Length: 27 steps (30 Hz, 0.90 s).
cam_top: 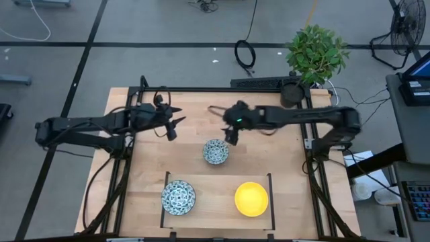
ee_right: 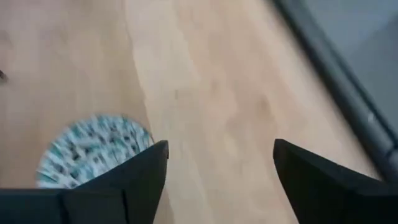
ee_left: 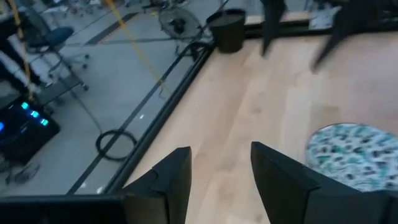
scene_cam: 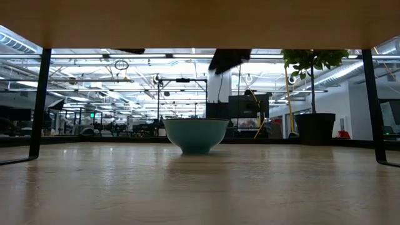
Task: Pick & Place Mini bowls
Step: Stack the white bowl on the white bowl on the shelf
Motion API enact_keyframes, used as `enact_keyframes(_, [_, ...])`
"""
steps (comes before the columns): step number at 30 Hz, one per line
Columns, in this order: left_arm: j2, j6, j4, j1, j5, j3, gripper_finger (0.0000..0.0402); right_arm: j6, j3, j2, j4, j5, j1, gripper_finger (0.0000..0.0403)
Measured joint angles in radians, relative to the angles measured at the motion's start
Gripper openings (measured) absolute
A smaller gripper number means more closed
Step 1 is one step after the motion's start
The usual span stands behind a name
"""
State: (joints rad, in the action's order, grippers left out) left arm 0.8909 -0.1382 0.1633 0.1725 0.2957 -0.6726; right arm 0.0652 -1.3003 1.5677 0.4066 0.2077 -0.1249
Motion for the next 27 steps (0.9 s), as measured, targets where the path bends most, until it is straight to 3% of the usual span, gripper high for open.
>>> enact_keyframes(4, [0.025, 0.002, 0.0, 0.041, -0.007, 0.0, 0.017, 0.03, -0.066, 0.147, 0.049, -0.005, 0.009, 0.0275])
enact_keyframes(10, [0.066, 0.002, 0.002, 0.065, -0.01, 0.0, 0.017, 0.055, -0.077, 0.253, 0.047, -0.08, 0.032, 0.0259])
enact_keyframes(22, [0.12, -0.02, -0.008, 0.07, -0.015, 0.0, 0.017, 0.073, -0.074, 0.267, 0.062, -0.082, 0.062, 0.0255])
enact_keyframes(27, [0.119, -0.009, -0.012, 0.07, -0.026, 0.0, 0.017, 0.088, -0.004, 0.268, 0.002, -0.091, 0.056, 0.0254])
